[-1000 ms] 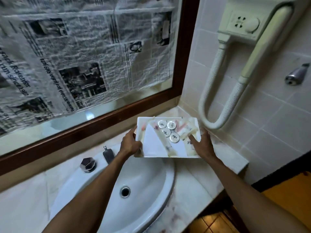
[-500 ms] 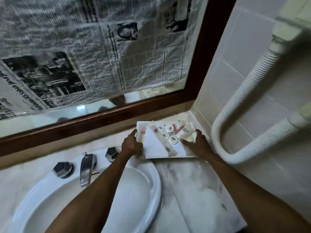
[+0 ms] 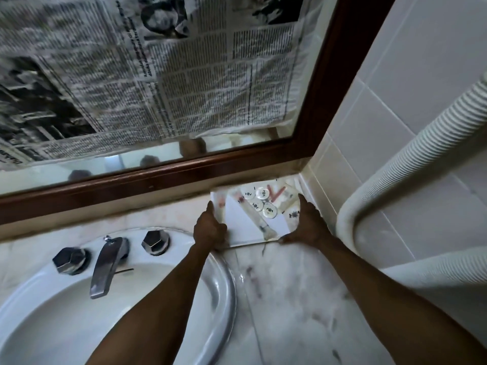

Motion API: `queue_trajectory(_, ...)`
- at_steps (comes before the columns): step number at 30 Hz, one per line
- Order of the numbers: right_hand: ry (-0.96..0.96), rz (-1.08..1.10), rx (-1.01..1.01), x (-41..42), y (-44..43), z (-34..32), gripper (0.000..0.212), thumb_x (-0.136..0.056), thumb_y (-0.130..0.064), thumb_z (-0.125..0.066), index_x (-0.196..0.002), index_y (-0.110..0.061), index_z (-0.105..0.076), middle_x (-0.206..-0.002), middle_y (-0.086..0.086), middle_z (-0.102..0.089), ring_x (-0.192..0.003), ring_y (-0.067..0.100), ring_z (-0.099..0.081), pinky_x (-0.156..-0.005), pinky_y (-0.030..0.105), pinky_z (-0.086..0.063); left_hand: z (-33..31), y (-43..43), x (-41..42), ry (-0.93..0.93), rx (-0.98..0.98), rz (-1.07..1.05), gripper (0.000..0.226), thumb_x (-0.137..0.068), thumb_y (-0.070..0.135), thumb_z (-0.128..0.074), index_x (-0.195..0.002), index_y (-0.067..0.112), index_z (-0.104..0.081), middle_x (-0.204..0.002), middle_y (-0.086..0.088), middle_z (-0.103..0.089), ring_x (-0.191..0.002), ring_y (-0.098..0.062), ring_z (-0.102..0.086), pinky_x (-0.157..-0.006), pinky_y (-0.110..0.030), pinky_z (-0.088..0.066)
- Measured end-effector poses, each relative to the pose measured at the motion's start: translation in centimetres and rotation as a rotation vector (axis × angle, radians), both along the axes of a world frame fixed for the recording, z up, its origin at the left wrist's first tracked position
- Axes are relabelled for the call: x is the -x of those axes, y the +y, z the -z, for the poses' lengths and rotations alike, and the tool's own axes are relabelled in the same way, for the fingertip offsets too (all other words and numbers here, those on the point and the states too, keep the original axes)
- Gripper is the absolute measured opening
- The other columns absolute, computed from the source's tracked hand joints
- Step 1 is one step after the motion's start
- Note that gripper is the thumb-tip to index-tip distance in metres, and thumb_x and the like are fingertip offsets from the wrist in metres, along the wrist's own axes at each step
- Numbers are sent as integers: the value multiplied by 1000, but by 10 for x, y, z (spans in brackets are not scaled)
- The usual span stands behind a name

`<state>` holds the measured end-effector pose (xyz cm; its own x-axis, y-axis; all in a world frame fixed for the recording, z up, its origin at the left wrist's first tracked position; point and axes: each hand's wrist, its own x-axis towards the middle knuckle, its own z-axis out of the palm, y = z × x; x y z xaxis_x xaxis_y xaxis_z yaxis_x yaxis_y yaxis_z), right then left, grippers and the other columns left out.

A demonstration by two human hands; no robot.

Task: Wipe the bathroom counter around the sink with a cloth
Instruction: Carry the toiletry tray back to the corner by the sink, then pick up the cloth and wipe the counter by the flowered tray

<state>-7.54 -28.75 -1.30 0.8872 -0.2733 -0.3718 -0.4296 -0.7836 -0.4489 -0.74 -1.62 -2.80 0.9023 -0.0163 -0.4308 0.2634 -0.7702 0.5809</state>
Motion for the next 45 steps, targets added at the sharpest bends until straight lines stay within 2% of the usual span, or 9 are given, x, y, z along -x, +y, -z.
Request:
queue_trajectory(3,-13,9,16,-5,-6,-1,158,-36,-55,-96,-157,-20,-1,-155,15,-30,-142,36,-33,-112,49,-35,2,-8,-2,12,43,-22,92,-78,34,-58,-160,13,-22,-129,-19,-64,-121,-40,-59,-94,-39,-47)
queue_trajectory(14,-136,121,74,4,-11,4,126,-60,-37,-93,-155,-6,-17,-155,16,-32,-143,33,-31,-116,39,-24,8,-17,-17,171,224,-26,90,-93,35,-68,-162,19,-12,-154,-16,-46,-135,-35,-51,-111,-38,-42)
queue_trajectory(18,-214,146,126,13,2,2,101,-74,-20,-84,-152,-1,-23,-150,22,-38,-139,37,-35,-114,43,-28,-6,7,-27,176,192,77,83,-93,26,-67,-161,24,-18,-134,-24,-63,-126,-40,-58,-107,-43,-47)
queue_trajectory(22,-314,166,41,9,41,-13,79,-81,-10,-72,-148,-2,-31,-143,22,-46,-133,40,-43,-109,49,-36,-43,43,-20,10,213,90,59,-97,22,-62,-152,17,-43,-108,-15,-73,-96,-35,-72,-84,-37,-54)
queue_trajectory(27,-417,69,-180,-14,140,-50,53,-84,-9,-70,-133,-1,-51,-131,20,-57,-125,37,-52,-105,40,-40,-96,118,27,-210,242,106,32,-98,23,-59,-130,20,-63,-101,0,-71,-77,-26,-73,-71,-33,-56)
queue_trajectory(31,-457,-94,-269,-20,247,-77,42,-83,-11,-70,-123,-4,-58,-125,15,-60,-116,32,-57,-99,39,-45,-121,205,79,-300,230,27,30,-98,21,-57,-126,28,-65,-96,7,-72,-70,-11,-71,-61,-16,-51)
queue_trajectory(35,-508,-246,-363,-6,362,-92,38,-85,-15,-72,-120,-9,-60,-121,9,-64,-110,25,-60,-95,36,-48,-122,315,137,-333,234,-67,30,-95,32,-56,-123,30,-67,-96,4,-71,-78,-16,-70,-71,-34,-59)
queue_trajectory(41,-476,-402,-467,43,529,-91,27,-91,-24,-67,-116,-17,-60,-112,-4,-65,-92,14,-63,-79,20,-49,-111,475,215,-287,159,-233,28,-96,29,-55,-121,34,-66,-98,11,-69,-76,-13,-70,-67,-28,-49)
queue_trajectory(45,-381,-510,-513,75,617,-76,29,-92,-23,-65,-119,-16,-59,-120,2,-63,-97,19,-63,-88,39,-52,-102,559,250,-280,98,-315,26,-96,26,-56,-120,31,-67,-93,11,-68,-76,-14,-67,-64,-27,-44)
